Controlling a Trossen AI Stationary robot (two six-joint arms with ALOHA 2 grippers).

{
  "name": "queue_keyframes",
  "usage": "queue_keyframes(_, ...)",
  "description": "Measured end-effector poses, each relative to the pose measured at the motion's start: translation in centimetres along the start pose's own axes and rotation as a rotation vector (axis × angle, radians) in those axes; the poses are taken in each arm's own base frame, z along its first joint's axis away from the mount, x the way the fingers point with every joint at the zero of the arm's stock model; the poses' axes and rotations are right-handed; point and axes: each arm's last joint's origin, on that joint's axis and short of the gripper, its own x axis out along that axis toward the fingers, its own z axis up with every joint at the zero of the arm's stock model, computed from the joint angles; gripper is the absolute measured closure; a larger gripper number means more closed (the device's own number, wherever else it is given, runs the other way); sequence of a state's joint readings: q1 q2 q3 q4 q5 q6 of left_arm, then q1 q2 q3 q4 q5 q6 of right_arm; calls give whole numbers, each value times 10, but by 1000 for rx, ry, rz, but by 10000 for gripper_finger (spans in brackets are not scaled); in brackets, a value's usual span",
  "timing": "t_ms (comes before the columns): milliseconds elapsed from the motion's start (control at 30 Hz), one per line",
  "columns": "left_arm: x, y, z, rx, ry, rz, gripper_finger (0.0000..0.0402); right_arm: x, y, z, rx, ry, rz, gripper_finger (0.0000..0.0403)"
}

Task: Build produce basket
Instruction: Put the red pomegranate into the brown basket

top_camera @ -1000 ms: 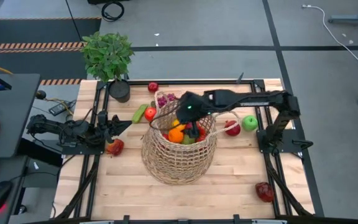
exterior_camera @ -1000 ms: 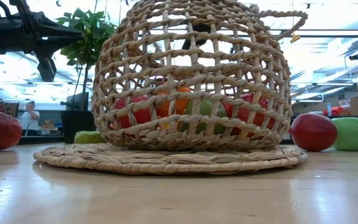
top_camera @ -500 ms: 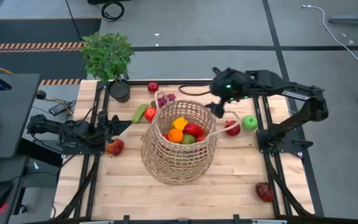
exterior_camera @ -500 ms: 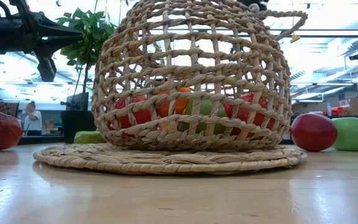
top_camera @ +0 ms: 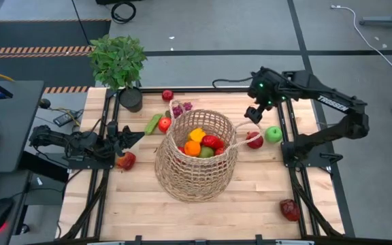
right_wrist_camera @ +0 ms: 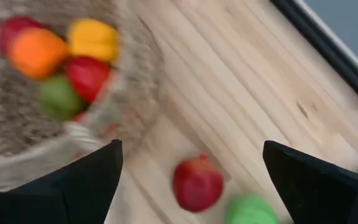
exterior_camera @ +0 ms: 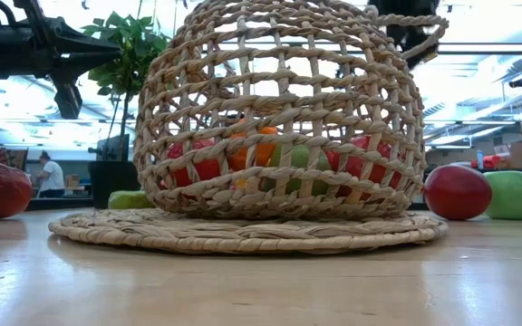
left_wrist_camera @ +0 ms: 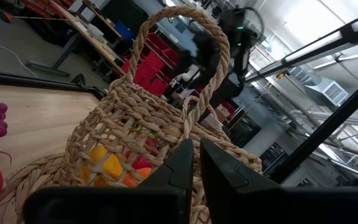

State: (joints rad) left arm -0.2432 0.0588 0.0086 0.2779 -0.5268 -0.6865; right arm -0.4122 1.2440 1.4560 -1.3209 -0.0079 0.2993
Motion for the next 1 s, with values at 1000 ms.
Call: queue_keyframes(1000, 0, 0, 0, 0, 0, 0, 366, 111, -39, -67, -184, 414, 137, 35)
